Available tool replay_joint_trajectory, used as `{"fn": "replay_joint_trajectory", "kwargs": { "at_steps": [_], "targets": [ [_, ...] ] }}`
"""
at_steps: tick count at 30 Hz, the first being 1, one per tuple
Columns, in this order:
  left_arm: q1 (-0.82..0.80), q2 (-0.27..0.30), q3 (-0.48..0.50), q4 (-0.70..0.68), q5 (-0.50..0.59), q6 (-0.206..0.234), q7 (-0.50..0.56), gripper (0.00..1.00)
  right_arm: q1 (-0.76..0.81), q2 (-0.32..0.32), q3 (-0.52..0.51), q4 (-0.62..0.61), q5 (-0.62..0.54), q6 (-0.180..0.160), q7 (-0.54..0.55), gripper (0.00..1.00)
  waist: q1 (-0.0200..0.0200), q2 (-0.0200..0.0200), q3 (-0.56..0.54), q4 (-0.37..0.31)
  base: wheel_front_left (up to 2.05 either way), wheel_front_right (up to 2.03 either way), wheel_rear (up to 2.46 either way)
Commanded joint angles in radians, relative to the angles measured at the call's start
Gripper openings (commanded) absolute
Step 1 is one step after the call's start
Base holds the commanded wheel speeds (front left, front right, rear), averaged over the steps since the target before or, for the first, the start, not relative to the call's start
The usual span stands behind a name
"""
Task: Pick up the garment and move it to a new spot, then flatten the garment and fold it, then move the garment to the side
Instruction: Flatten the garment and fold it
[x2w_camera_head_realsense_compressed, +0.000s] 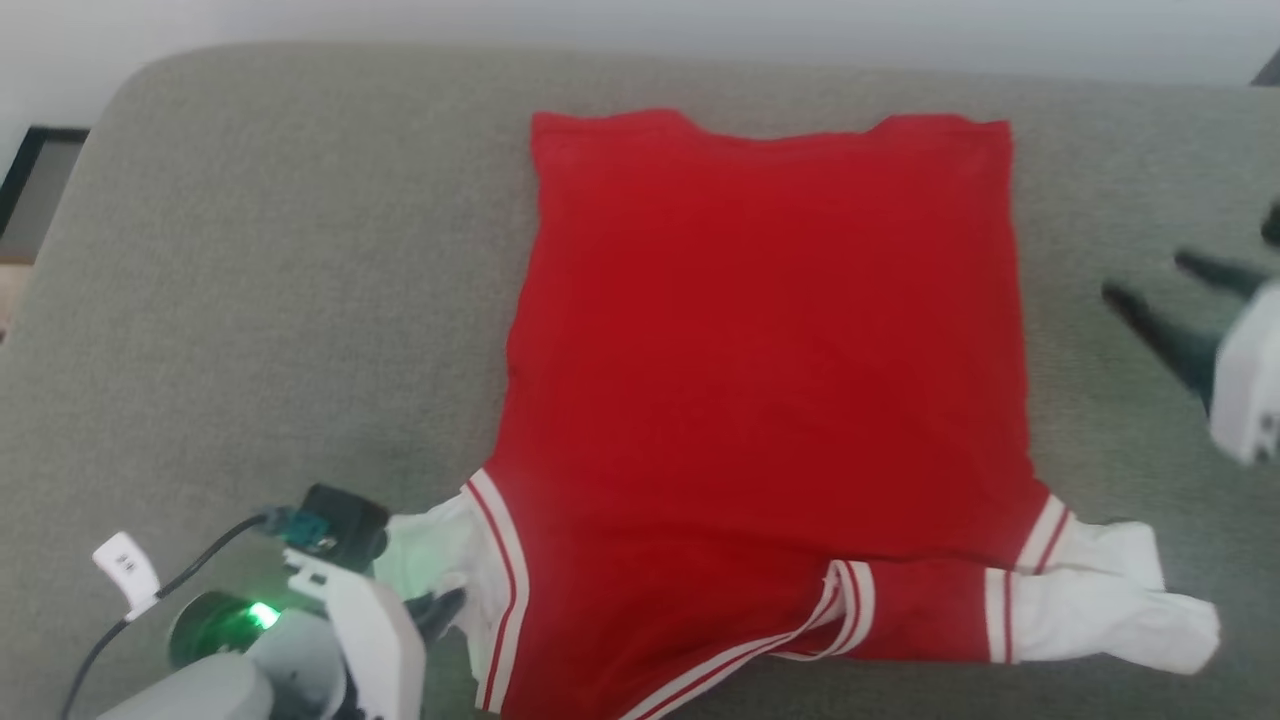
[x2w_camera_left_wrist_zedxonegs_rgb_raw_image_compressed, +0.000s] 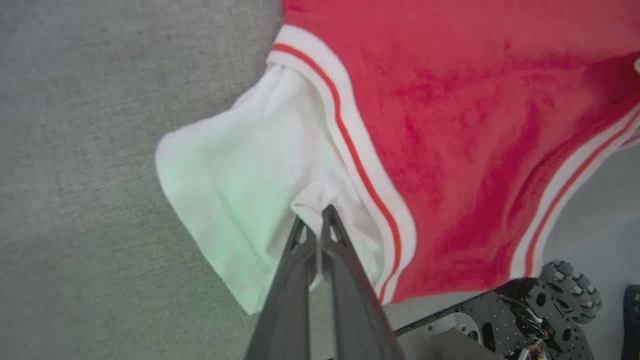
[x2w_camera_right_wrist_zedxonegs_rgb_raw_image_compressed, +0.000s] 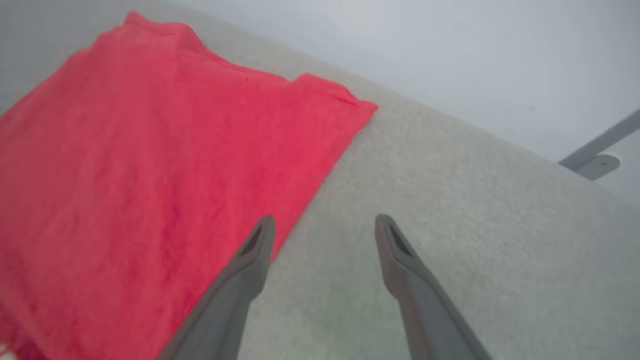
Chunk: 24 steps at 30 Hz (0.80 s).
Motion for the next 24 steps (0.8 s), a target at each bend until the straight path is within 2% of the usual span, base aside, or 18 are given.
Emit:
{"fn": "replay_joint_trajectory", "kwargs": {
  "at_steps": [1, 4, 8, 9, 18, 24],
  "targets": [
    [-0.028, -0.021, -0.005, 0.003, 0.014, -0.012, 0.003, 0.0, -0.069, 0.064, -0.028, 0.061, -0.048, 0.0, 0.033, 1.0, 0.0, -0.0001, 0.04, 0.031, 0.0, 0.0, 0.0],
    [-0.067, -0.053, -0.014, 0.013, 0.036, -0.03, 0.007, 0.0, -0.177, 0.144, -0.054, 0.172, -0.123, 0.0, 0.074, 1.0, 0.0, -0.0001, 0.075, 0.061, 0.0, 0.0, 0.0],
    [-0.114, -0.097, -0.022, 0.032, 0.056, -0.057, 0.007, 0.0, -0.309, 0.216, -0.067, 0.329, -0.204, 0.0, 0.118, 1.0, 0.0, -0.0001, 0.122, 0.103, 0.0, 0.0, 0.0],
    [-0.114, -0.097, -0.022, 0.032, 0.056, -0.057, 0.007, 0.0, -0.309, 0.216, -0.067, 0.329, -0.204, 0.0, 0.118, 1.0, 0.0, -0.0001, 0.122, 0.103, 0.0, 0.0, 0.0],
    [-0.186, -0.184, -0.036, 0.11, 0.081, -0.12, -0.015, 0.0, -0.536, 0.304, -0.109, 0.686, -0.313, 0.0, 0.258, 1.0, 0.0, -0.0001, 0.21, 0.187, 0.0, 0.0, 0.0],
    [-0.204, -0.225, -0.041, 0.172, 0.082, -0.152, -0.032, 0.0, -0.578, 0.334, -0.129, 0.881, -0.34, 0.0, 0.368, 1.0, 0.0, -0.0001, 0.246, 0.226, 0.0, 0.0, 0.0]
  ]
}}
